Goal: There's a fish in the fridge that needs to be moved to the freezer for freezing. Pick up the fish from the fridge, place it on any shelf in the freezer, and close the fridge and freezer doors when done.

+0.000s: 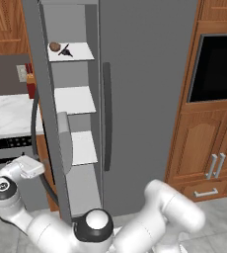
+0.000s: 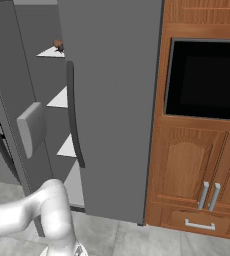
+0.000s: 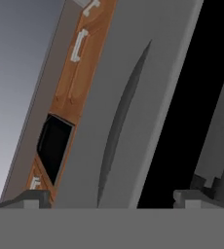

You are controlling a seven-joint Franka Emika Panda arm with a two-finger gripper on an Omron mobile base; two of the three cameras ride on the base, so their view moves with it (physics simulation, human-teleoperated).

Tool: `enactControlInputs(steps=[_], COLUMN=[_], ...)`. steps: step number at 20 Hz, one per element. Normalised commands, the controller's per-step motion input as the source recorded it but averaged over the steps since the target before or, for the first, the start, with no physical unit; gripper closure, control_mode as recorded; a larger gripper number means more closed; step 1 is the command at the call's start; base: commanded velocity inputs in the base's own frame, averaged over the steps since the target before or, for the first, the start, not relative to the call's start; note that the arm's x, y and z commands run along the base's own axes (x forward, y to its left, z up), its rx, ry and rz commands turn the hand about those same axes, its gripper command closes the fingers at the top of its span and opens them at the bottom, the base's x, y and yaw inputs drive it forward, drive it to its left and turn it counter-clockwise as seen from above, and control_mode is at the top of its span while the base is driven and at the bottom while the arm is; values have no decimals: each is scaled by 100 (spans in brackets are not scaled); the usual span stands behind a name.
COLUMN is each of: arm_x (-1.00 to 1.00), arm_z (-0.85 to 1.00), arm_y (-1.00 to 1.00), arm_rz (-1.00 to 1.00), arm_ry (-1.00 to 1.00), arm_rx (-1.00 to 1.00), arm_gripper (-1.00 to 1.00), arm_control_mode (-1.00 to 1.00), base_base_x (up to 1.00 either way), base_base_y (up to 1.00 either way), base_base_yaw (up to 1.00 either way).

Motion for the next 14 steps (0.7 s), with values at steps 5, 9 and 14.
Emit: enactControlInputs(steps=[5,9,14], arm_x=[29,1,2], arm_z=[-23,-21,-16], arm_y=[54,56,39], arm_rz=[0,0,0], arm_ry=[0,0,0], arm_rx=[0,0,0], arm_gripper=[-100,-100,-100], arm_control_mode=[-100,-100,-100], base_base_x=[0,0,0], base_base_y=[0,0,0], base_base_yaw=[0,0,0])
